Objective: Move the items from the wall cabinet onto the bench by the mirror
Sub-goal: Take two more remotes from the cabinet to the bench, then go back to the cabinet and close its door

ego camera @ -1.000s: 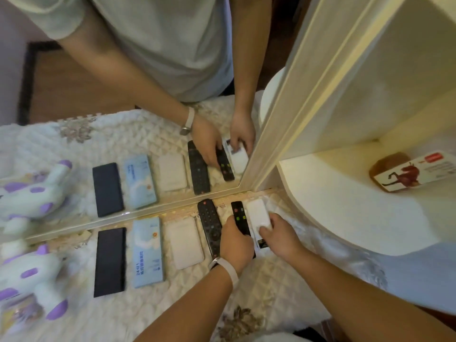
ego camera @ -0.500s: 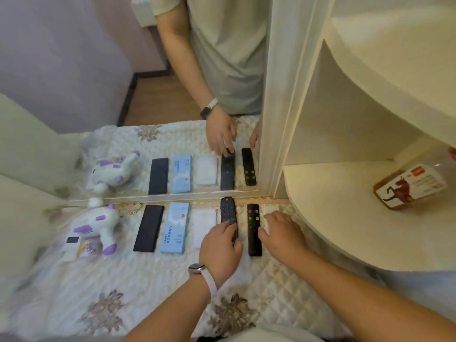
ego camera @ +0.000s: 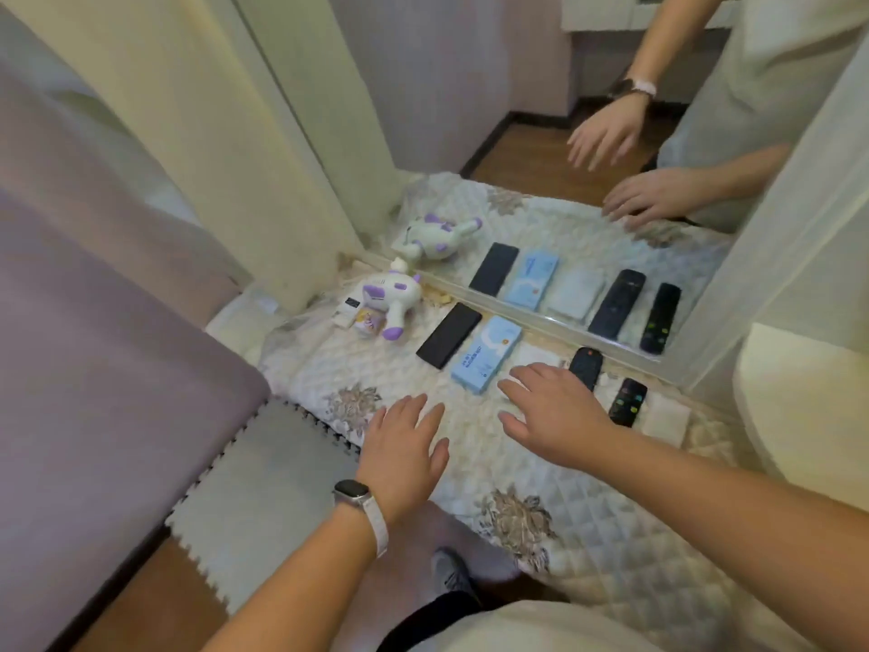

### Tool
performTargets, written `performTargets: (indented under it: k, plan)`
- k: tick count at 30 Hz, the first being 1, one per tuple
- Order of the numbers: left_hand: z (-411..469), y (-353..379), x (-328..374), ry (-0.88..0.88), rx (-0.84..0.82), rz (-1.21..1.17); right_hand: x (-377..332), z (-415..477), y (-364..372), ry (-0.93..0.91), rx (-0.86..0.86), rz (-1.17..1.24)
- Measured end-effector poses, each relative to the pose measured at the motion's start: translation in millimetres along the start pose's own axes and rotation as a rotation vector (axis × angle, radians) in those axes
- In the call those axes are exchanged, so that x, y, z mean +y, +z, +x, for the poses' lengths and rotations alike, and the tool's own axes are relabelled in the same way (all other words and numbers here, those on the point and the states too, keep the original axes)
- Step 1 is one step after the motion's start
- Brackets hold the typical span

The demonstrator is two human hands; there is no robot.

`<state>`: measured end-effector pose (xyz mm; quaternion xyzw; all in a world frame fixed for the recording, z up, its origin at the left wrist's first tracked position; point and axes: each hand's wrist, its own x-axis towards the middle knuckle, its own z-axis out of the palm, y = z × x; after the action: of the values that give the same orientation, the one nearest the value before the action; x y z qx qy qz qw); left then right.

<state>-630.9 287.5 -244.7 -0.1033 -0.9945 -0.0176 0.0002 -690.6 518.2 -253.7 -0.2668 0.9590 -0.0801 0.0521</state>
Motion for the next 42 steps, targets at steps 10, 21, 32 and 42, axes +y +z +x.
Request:
performTargets:
  k: [10, 21, 32, 42]
  plan:
    - [-113, -42, -91, -0.244, 0.22, 0.001, -127, 24, -28, -0.363, 0.143, -0.01]
    - [-289, -62, -216, -0.467, 0.36, 0.033, -352, 36, -30, -0.617, 0.222, -0.072]
    - [-494, -80, -300, -0.872, 0.468, 0.062, -593, 30, 0, -1.025, 0.202, -0.096]
    - [-589, -86, -345, -1.196, 0.478, 0.119, -742, 48, 30, -1.387, 0.182, 0.004]
